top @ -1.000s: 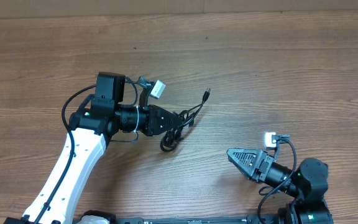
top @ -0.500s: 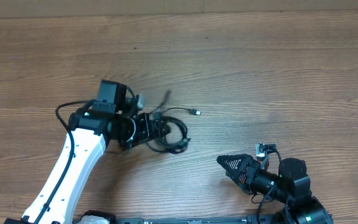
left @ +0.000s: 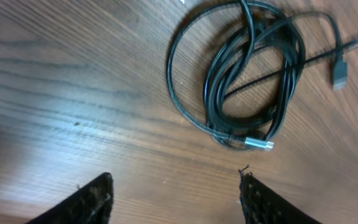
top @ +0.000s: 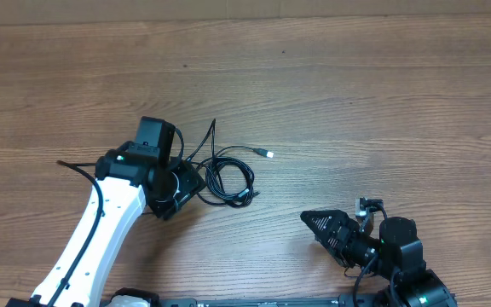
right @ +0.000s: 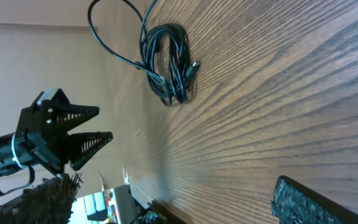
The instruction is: Untangle cables
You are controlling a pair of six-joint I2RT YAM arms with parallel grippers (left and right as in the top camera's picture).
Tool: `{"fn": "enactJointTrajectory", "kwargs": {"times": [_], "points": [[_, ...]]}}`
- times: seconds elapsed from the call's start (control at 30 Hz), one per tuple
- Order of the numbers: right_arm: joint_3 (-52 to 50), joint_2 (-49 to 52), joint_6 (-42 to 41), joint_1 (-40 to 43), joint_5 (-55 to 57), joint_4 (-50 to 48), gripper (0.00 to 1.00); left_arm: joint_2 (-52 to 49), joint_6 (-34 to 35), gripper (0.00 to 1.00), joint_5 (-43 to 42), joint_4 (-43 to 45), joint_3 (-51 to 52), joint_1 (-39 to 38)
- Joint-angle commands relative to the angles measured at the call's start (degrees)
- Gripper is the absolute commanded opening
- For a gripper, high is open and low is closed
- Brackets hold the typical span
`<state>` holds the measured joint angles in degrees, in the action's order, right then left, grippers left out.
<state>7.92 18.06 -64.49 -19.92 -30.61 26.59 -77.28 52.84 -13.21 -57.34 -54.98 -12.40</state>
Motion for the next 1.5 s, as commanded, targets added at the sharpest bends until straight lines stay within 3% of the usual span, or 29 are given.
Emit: {"fn": "enactJointTrajectory", "kwargs": {"times": [0.0, 0.17, 0.3, 0.37, 0.43, 0.67, 0.9, 0.93, 1.0, 1.03, 1.17, 1.3, 1.47], "points": [[1.0, -0.1, 0.5, -0.4, 1.5, 1.2, 1.00, 0.7, 8.2, 0.64, 1.4, 3.0, 3.7, -1.9], [1.0, -0.1, 0.5, -0.4, 1.7, 2.5, 1.00, -0.3, 15.2, 0.68, 1.4, 10.8, 9.5, -5.1], [1.0, -0.1, 0.5, -0.4, 2.1, 2.5, 1.00, -1.2, 15.6, 0.58, 1.4, 18.9, 12.7, -6.9], [1.0, -0.1, 0.5, -0.4, 2.4, 2.5, 1.00, -2.2, 15.6, 0.62, 1.6, 22.4, 13.6, -7.3], [1.0, -0.1, 0.5, -0.4, 2.5, 2.5, 1.00, -3.1, 16.0, 0.64, 2.2, 23.9, 13.7, -7.3], [1.0, -0.1, 0.5, -0.4, 2.8, 2.7, 1.00, -9.3, 19.6, 0.57, 3.5, 25.7, 13.7, -7.3], [1.0, -0.1, 0.5, -0.4, 4.5, 3.5, 1.00, -18.3, 19.6, 0.43, 2.3, 32.8, 13.7, -8.3], [1.0, -0.1, 0.5, -0.4, 4.5, 3.6, 1.00, -19.3, 19.6, 0.38, 1.9, 33.4, 13.7, -8.3], [1.0, -0.1, 0.5, -0.4, 4.5, 3.8, 1.00, -21.2, 19.6, 0.17, 1.5, 33.8, 13.7, -8.4], [1.0, -0.1, 0.5, -0.4, 4.5, 3.8, 1.00, -21.9, 19.6, 0.14, 1.1, 33.8, 13.7, -8.4], [1.0, -0.1, 0.5, -0.4, 4.5, 3.8, 1.00, -22.7, 19.6, 0.16, -0.1, 33.9, 13.7, -8.4], [1.0, -0.1, 0.5, -0.4, 4.5, 4.0, 1.00, -22.7, 18.9, 0.04, -0.2, 34.2, 13.7, -8.4], [1.0, -0.1, 0.5, -0.4, 4.5, 4.2, 1.00, -22.7, 13.9, 0.04, -4.7, 32.2, 13.7, -8.2]]}}
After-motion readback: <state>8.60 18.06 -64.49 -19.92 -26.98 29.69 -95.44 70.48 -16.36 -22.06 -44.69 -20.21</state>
